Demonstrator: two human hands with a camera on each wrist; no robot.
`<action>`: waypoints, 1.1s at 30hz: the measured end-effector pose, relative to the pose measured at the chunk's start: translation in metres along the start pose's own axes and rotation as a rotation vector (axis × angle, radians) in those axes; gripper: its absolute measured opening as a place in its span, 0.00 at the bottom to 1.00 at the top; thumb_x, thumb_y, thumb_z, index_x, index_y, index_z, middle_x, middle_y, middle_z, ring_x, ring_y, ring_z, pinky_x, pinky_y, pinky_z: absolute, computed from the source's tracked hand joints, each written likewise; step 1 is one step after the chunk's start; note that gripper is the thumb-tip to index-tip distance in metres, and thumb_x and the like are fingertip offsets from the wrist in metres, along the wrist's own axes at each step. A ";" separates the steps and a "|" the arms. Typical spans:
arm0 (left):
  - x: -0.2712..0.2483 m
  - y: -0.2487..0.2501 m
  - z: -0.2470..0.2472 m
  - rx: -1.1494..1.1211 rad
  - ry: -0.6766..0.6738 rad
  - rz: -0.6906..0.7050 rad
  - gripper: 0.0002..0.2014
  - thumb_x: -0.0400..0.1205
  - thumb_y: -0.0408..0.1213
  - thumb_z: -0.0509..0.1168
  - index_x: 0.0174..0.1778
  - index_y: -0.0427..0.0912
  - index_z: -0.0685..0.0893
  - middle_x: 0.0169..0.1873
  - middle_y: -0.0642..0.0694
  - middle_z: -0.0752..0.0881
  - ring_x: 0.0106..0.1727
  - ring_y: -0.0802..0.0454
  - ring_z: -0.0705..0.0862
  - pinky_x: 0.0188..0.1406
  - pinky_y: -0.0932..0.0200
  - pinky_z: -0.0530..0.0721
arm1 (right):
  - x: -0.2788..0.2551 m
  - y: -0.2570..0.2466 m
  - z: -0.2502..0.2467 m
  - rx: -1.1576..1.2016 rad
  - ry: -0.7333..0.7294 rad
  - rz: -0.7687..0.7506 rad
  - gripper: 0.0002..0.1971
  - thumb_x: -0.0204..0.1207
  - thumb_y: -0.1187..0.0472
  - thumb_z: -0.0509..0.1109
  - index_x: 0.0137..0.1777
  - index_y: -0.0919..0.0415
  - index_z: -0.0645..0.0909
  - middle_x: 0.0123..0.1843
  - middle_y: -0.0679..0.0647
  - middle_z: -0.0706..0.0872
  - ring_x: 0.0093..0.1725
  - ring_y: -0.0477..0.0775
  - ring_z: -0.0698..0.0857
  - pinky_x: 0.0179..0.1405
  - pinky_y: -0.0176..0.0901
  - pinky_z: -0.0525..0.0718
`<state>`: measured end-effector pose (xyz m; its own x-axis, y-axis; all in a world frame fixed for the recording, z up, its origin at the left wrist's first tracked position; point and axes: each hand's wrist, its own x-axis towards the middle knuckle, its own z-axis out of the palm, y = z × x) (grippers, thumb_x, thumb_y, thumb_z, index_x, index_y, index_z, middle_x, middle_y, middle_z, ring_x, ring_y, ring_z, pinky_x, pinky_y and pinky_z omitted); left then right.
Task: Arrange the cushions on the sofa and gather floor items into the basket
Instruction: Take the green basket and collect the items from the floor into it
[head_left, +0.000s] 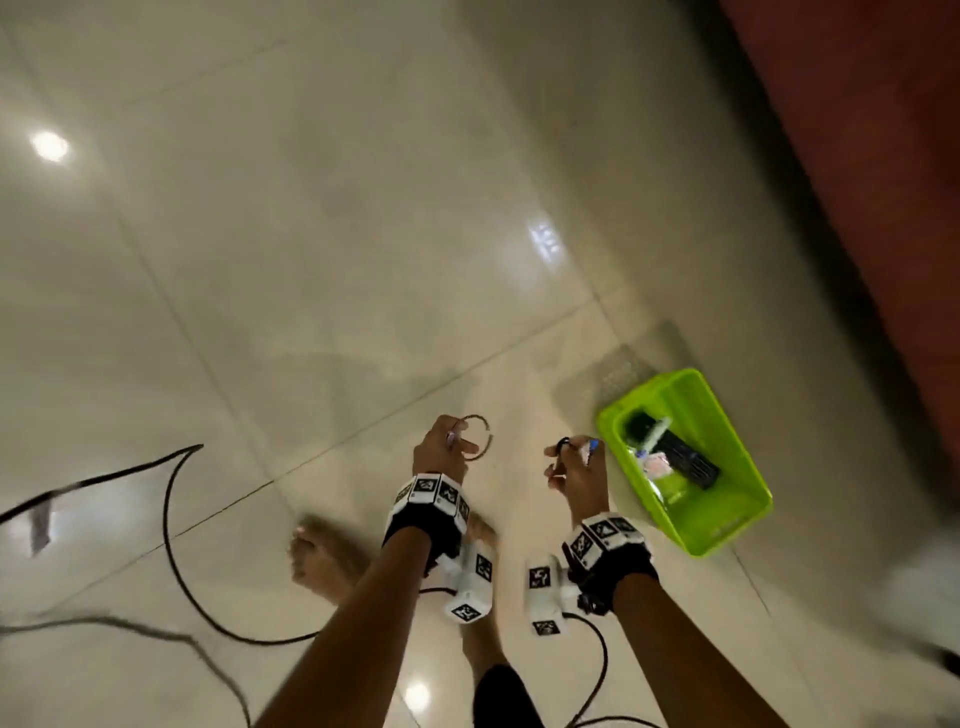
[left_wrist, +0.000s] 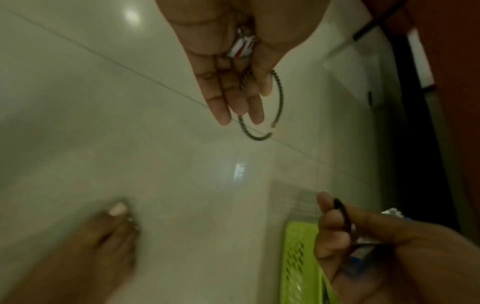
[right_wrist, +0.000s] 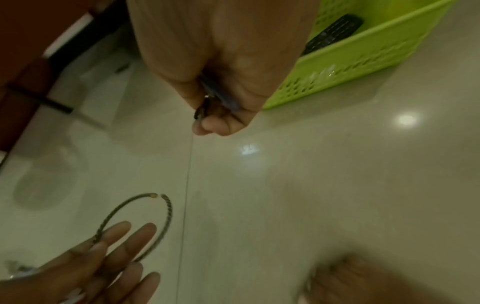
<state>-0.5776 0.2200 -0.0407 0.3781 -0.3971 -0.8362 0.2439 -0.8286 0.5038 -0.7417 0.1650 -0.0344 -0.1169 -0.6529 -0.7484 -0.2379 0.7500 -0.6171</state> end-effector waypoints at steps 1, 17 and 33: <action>-0.008 0.010 0.030 0.046 -0.060 0.020 0.15 0.80 0.30 0.54 0.39 0.53 0.82 0.20 0.55 0.87 0.34 0.43 0.83 0.31 0.57 0.77 | 0.005 -0.001 -0.029 0.004 0.075 -0.026 0.15 0.83 0.73 0.52 0.38 0.54 0.65 0.35 0.57 0.79 0.14 0.36 0.76 0.12 0.27 0.72; -0.007 0.033 0.234 0.651 -0.326 0.199 0.14 0.78 0.36 0.58 0.58 0.40 0.81 0.53 0.26 0.87 0.47 0.26 0.88 0.47 0.36 0.89 | 0.159 0.018 -0.146 0.004 0.144 0.134 0.08 0.72 0.70 0.71 0.38 0.59 0.76 0.31 0.56 0.80 0.26 0.52 0.78 0.29 0.42 0.75; 0.000 0.043 0.316 0.921 -0.430 0.396 0.17 0.85 0.41 0.56 0.63 0.32 0.76 0.57 0.27 0.85 0.58 0.29 0.84 0.55 0.42 0.83 | 0.129 0.051 -0.189 0.286 0.216 0.302 0.10 0.83 0.66 0.49 0.48 0.64 0.72 0.20 0.56 0.83 0.12 0.46 0.78 0.16 0.34 0.78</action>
<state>-0.8495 0.0599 -0.0877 -0.1049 -0.6569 -0.7467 -0.6568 -0.5180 0.5480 -0.9514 0.0994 -0.1168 -0.3452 -0.3852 -0.8558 0.1090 0.8893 -0.4442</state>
